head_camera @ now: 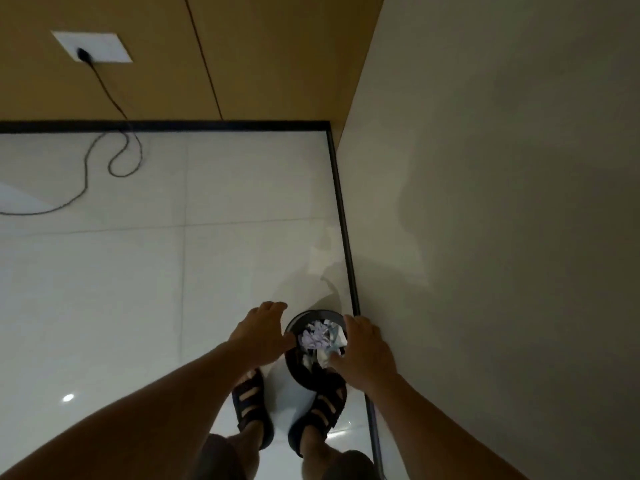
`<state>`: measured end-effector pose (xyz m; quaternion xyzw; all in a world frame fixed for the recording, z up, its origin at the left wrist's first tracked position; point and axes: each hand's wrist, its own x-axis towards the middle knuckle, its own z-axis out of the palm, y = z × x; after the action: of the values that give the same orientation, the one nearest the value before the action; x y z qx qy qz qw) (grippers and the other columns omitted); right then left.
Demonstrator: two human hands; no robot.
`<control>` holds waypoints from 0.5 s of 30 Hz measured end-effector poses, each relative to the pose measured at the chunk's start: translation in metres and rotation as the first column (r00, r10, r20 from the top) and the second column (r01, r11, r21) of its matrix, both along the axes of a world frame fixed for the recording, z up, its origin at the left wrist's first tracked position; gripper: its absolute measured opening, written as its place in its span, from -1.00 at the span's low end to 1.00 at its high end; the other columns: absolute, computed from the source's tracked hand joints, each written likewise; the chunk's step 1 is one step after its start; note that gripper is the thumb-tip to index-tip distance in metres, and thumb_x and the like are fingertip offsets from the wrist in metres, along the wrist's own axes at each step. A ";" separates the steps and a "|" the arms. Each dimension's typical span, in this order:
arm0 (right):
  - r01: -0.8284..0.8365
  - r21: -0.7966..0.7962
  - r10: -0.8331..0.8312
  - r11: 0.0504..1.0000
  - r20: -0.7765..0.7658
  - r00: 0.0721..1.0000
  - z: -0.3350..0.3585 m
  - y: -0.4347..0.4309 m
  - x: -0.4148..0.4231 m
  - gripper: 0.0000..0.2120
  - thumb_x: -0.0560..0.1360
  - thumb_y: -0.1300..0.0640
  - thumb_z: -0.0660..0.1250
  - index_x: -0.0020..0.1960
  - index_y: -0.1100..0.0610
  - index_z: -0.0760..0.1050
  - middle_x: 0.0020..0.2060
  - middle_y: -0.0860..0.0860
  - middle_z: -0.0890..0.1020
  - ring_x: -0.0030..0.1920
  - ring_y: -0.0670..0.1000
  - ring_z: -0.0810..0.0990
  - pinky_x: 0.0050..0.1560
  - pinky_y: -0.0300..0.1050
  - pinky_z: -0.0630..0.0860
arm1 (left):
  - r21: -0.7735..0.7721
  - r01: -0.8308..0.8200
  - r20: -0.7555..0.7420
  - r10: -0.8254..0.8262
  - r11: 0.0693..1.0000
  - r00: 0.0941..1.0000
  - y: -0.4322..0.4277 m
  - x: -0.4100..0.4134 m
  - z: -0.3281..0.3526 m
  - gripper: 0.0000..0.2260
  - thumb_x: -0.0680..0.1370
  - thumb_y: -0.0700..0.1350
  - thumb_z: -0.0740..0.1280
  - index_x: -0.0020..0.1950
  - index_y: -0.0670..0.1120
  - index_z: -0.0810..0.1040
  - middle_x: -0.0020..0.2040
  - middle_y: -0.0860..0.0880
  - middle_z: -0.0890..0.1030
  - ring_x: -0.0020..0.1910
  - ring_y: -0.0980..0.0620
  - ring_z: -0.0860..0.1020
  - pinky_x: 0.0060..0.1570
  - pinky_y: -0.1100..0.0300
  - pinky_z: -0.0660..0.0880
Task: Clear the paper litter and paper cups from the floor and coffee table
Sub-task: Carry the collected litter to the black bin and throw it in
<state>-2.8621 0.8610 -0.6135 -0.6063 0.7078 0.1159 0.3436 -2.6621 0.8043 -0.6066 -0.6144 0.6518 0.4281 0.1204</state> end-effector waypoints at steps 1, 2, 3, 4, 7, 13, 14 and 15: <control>-0.030 -0.019 0.030 0.999 -0.001 1.000 0.022 -0.006 0.006 -0.29 0.54 -0.17 0.28 0.55 0.05 0.07 0.49 0.06 0.20 0.44 0.12 0.22 0.34 -0.01 0.31 | -0.026 -0.030 -0.004 0.030 0.999 1.000 -0.002 0.008 0.023 -0.36 0.51 0.12 0.33 0.52 0.00 0.18 0.49 -0.04 0.27 0.42 -0.07 0.29 0.32 0.04 0.34; -0.064 -0.034 0.064 0.997 -0.001 0.998 0.045 -0.011 0.012 -0.29 0.54 -0.17 0.27 0.56 0.05 0.06 0.51 0.06 0.18 0.46 0.13 0.20 0.36 0.00 0.29 | -0.046 -0.062 0.000 0.062 0.997 0.998 -0.003 0.018 0.046 -0.37 0.51 0.12 0.33 0.52 0.00 0.18 0.48 -0.04 0.28 0.40 -0.07 0.31 0.31 0.04 0.36; -0.099 -0.049 0.099 0.994 -0.001 0.995 0.065 -0.016 0.019 -0.28 0.55 -0.17 0.26 0.57 0.05 0.05 0.52 0.05 0.15 0.47 0.13 0.18 0.38 0.02 0.28 | -0.065 -0.093 0.008 0.094 0.994 0.996 -0.003 0.028 0.067 -0.37 0.51 0.12 0.32 0.51 0.00 0.19 0.47 -0.04 0.29 0.39 -0.07 0.33 0.30 0.04 0.37; -0.139 -0.060 0.139 0.988 -0.003 0.990 0.084 -0.021 0.026 -0.28 0.55 -0.17 0.25 0.57 0.05 0.04 0.53 0.05 0.13 0.48 0.13 0.16 0.39 0.03 0.27 | -0.083 -0.123 0.016 0.125 0.989 0.992 -0.002 0.039 0.087 -0.38 0.51 0.12 0.32 0.51 0.01 0.20 0.47 -0.04 0.30 0.38 -0.07 0.34 0.29 0.03 0.38; -0.284 -0.085 0.282 0.955 -0.028 0.959 0.133 -0.031 0.050 -0.26 0.54 -0.19 0.22 0.59 0.04 0.00 0.54 0.05 0.12 0.47 0.14 0.16 0.39 0.07 0.29 | -0.149 -0.197 0.042 0.206 0.969 0.978 0.011 0.069 0.136 -0.39 0.52 0.13 0.30 0.51 0.00 0.20 0.46 -0.04 0.31 0.39 -0.07 0.34 0.28 0.02 0.39; -0.545 -0.151 0.538 0.825 -0.086 0.838 0.203 -0.025 0.091 -0.23 0.54 -0.25 0.20 0.59 0.05 -0.01 0.54 0.07 0.11 0.48 0.14 0.15 0.40 0.11 0.25 | -0.279 -0.387 0.089 0.425 0.879 0.901 0.091 0.108 0.193 -0.39 0.51 0.14 0.28 0.51 -0.01 0.21 0.47 -0.04 0.30 0.45 -0.06 0.24 0.33 0.00 0.32; -0.585 -0.155 0.577 0.796 -0.095 0.811 0.212 -0.020 0.098 -0.23 0.54 -0.25 0.20 0.59 0.05 -0.02 0.54 0.07 0.12 0.48 0.15 0.15 0.40 0.10 0.25 | -0.285 -0.416 0.098 0.458 0.864 0.884 0.108 0.112 0.199 -0.38 0.51 0.15 0.28 0.51 -0.01 0.21 0.48 -0.04 0.29 0.46 -0.06 0.22 0.34 0.00 0.30; -0.624 -0.161 0.614 0.765 -0.109 0.782 0.220 -0.015 0.106 -0.23 0.54 -0.26 0.20 0.59 0.05 -0.02 0.54 0.07 0.12 0.47 0.15 0.16 0.39 0.10 0.25 | -0.290 -0.448 0.102 0.493 0.846 0.864 0.125 0.116 0.203 -0.38 0.51 0.15 0.28 0.51 -0.01 0.21 0.49 -0.04 0.27 0.47 -0.06 0.20 0.35 -0.01 0.30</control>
<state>-2.7557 0.8459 -0.3930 -0.8322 0.4844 0.1702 0.2095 -2.5462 0.9296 -0.4033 -0.8006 0.5177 0.3016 -0.0131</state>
